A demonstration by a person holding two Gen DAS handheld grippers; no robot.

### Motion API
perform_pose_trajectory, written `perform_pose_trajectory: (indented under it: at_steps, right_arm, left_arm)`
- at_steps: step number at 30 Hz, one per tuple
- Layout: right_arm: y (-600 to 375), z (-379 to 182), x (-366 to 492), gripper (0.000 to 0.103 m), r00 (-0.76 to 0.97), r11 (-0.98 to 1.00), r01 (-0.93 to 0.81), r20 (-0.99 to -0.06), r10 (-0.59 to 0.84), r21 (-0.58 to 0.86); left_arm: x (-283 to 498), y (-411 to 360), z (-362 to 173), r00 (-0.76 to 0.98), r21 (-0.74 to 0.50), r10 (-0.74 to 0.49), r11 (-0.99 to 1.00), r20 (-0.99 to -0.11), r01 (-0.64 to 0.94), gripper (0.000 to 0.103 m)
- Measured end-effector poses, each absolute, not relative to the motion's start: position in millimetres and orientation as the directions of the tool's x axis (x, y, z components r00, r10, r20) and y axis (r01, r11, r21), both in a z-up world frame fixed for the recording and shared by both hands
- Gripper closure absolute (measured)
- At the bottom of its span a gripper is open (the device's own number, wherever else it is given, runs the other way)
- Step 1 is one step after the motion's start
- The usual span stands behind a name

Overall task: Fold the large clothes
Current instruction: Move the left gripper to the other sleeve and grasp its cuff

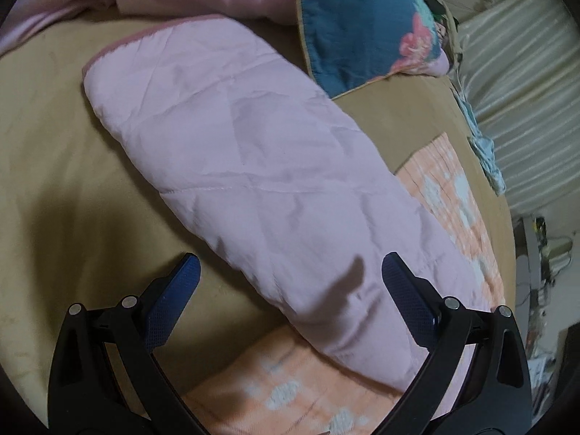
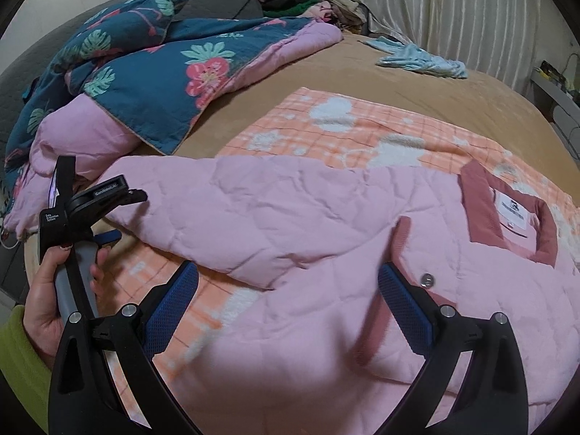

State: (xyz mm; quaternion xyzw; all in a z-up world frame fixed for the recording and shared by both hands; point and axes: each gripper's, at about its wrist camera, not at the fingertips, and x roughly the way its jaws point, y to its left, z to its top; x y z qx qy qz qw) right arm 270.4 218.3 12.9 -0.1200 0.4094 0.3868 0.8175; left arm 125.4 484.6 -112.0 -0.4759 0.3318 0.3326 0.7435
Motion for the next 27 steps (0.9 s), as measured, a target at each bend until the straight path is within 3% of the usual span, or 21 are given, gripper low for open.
perform_pose_trajectory:
  at_steps: [7, 8, 9, 11, 12, 15, 19, 27]
  right_arm:
    - [196.1, 10.6, 278.3, 0.004, 0.386, 0.695, -0.708, -0.756, 0.529, 0.125]
    - [193.5, 10.6, 278.9, 0.004, 0.387, 0.698, -0.705, -0.757, 0.527, 0.125]
    - [190.1, 10.4, 279.8, 0.004, 0.388, 0.701, -0.702, -0.758, 0.525, 0.126]
    - [181.7, 10.9, 281.3, 0.004, 0.396, 0.71, -0.693, -0.756, 0.522, 0.128]
    - [177.8, 11.8, 281.6, 0.004, 0.4, 0.714, -0.689, -0.754, 0.522, 0.128]
    - [163.3, 16.7, 280.6, 0.004, 0.427, 0.733, -0.669, -0.743, 0.516, 0.124]
    - [135.6, 32.7, 275.7, 0.004, 0.468, 0.755, -0.642, -0.713, 0.523, 0.133]
    - [83.9, 63.0, 265.0, 0.004, 0.543, 0.788, -0.606, -0.667, 0.51, 0.11]
  left_arm:
    - [112.3, 506.2, -117.4, 0.608, -0.547, 0.24, 0.274, -0.757, -0.791, 0.01]
    - [110.6, 508.0, -116.6, 0.6, -0.541, 0.256, 0.269, -0.758, -0.797, 0.026]
    - [108.8, 508.6, -115.1, 0.579, -0.518, 0.276, 0.266, -0.767, -0.813, 0.059]
    - [106.2, 509.4, -112.8, 0.582, -0.517, 0.283, 0.275, -0.762, -0.81, 0.081]
    - [104.1, 508.6, -108.7, 0.598, -0.531, 0.286, 0.281, -0.749, -0.799, 0.087]
    - [102.8, 501.1, -80.8, 0.624, -0.533, 0.329, 0.33, -0.709, -0.779, 0.094]
    - [103.6, 482.0, -30.4, 0.666, -0.522, 0.394, 0.418, -0.633, -0.743, 0.094]
    - [105.9, 426.6, 44.3, 0.786, -0.557, 0.392, 0.557, -0.478, -0.616, 0.095]
